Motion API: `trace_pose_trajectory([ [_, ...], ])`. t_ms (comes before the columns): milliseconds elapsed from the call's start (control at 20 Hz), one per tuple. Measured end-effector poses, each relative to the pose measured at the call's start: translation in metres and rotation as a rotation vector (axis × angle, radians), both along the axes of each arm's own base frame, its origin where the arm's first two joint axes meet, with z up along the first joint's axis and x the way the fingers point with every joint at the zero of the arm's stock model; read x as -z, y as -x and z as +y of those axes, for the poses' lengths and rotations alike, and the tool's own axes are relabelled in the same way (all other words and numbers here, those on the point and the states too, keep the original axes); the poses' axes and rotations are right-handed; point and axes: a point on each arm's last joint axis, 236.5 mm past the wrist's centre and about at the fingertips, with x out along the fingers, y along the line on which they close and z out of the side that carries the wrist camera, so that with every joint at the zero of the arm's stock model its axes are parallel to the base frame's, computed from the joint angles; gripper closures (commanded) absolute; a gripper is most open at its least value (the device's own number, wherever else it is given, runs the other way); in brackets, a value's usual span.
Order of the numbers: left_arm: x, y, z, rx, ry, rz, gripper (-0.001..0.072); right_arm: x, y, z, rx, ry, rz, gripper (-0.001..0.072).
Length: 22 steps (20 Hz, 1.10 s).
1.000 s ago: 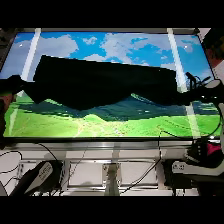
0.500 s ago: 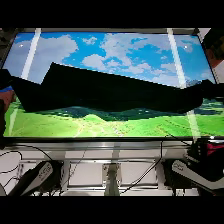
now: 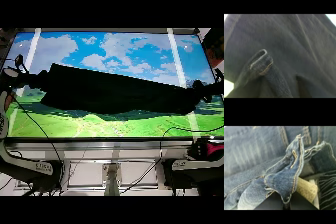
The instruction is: Fold the clothes and pants, and hang the long-sleeved shirts on hangers.
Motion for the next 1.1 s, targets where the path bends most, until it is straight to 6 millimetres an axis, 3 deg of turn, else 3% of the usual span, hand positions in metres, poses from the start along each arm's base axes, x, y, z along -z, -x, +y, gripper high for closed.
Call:
trace_pose_trajectory([
  [100, -0.001, -0.01, 0.01, -0.043, 0.0, -0.036, 0.0196, 0.004, -0.004, -0.003, 0.02, 0.002, -0.001, 0.0649],
  [250, -0.022, -0.014, 0.031, -0.097, -0.008, -0.094, 0.0196, 0.008, 0.002, -0.002, 0.015, -0.009, 0.03, 0.0429],
  [400, -0.047, -0.005, 0.049, -0.122, -0.011, -0.122, 0.0214, 0.006, 0.016, 0.0, -0.011, -0.024, 0.085, 0.0424],
  [450, -0.055, 0.001, 0.052, -0.123, -0.007, -0.123, 0.0353, 0.002, 0.017, -0.001, -0.018, -0.023, 0.09, 0.0424],
  [500, -0.062, 0.007, 0.054, -0.118, 0.0, -0.117, 0.0684, -0.003, 0.018, -0.003, -0.026, -0.016, 0.091, 0.0427],
  [700, -0.077, 0.036, 0.053, -0.077, 0.034, -0.064, 0.0698, -0.032, 0.008, -0.014, -0.042, 0.024, 0.049, 0.0468],
  [750, -0.078, 0.044, 0.053, -0.066, 0.035, -0.046, 0.0699, -0.039, 0.005, -0.015, -0.045, 0.034, 0.038, 0.0566],
  [850, -0.074, 0.065, 0.054, -0.052, 0.052, 0.009, 0.0698, -0.05, 0.0, -0.02, -0.044, 0.056, 0.012, 0.0676],
  [1050, -0.042, 0.12, 0.05, -0.076, 0.172, 0.149, 0.0697, -0.061, -0.008, -0.023, -0.041, 0.067, -0.023, 0.0676],
  [1100, -0.031, 0.134, 0.044, -0.094, 0.237, 0.181, 0.0696, -0.064, -0.013, -0.021, -0.038, 0.059, -0.047, 0.0639],
])
